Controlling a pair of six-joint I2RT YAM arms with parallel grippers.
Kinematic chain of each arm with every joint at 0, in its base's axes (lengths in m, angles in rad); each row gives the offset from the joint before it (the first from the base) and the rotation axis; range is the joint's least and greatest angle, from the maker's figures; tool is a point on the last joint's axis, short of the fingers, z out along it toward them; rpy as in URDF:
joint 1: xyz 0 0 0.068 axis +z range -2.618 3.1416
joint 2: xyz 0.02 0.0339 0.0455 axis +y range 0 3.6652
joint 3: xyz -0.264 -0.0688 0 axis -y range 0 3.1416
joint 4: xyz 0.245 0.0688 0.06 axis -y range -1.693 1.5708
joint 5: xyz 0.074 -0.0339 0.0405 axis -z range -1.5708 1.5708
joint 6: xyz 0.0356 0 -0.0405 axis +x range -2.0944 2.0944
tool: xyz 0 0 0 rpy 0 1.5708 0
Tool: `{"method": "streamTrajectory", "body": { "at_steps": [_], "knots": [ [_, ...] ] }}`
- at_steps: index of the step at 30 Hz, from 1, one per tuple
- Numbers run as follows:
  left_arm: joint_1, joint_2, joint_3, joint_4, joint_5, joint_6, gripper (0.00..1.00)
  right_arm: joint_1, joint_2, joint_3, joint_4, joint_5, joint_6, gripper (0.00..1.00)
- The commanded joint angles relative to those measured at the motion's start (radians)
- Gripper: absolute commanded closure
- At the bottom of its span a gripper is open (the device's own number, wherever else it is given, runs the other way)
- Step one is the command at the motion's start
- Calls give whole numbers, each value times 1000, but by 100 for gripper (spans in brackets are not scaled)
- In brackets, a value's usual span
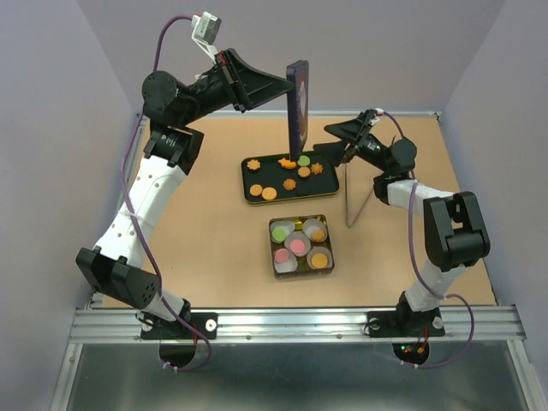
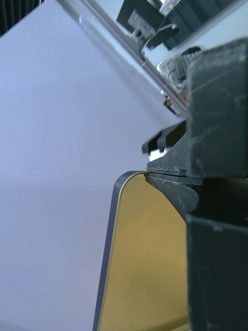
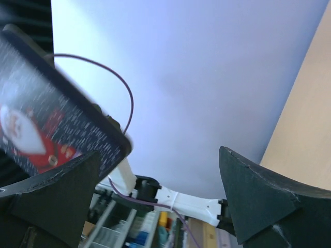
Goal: Pack the cookies
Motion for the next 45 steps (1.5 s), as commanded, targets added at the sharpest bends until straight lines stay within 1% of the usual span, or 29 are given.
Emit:
{"method": "streamTrajectory", "body": {
  "at_steps": [1, 3, 6, 8, 17, 23, 28, 35, 39, 42, 43, 45],
  "knots": [
    [5, -27, -44, 308, 90, -179, 100, 5, -4, 67, 579, 6, 101, 0],
    [5, -32, -87, 380, 93, -231, 100, 7, -2, 89, 579, 11, 103, 0],
    [5, -36, -130, 446, 85, -270, 100, 7, -11, 117, 581, 29, 101, 0],
    [3, -39, -145, 463, 78, -282, 100, 8, -21, 129, 581, 38, 97, 0],
    [3, -24, -216, 652, 50, -406, 100, 30, -13, 187, 581, 43, 109, 0],
    [3, 5, -276, 822, 32, -503, 100, 44, -24, 199, 581, 44, 111, 0],
    [5, 13, -297, 859, 21, -515, 100, 53, -57, 198, 582, 46, 117, 1],
    [3, 34, -340, 941, 10, -560, 100, 70, -111, 186, 581, 35, 129, 11],
    [5, 40, -355, 936, 7, -552, 100, 82, -134, 180, 582, 1, 135, 18],
    [5, 43, -371, 945, -2, -554, 100, 82, -162, 153, 581, -14, 140, 21],
    [5, 40, -381, 944, -8, -551, 100, 84, -175, 146, 581, -20, 140, 24],
    [8, 37, -395, 944, -16, -545, 100, 84, -189, 121, 581, -23, 146, 26]
  ]
}}
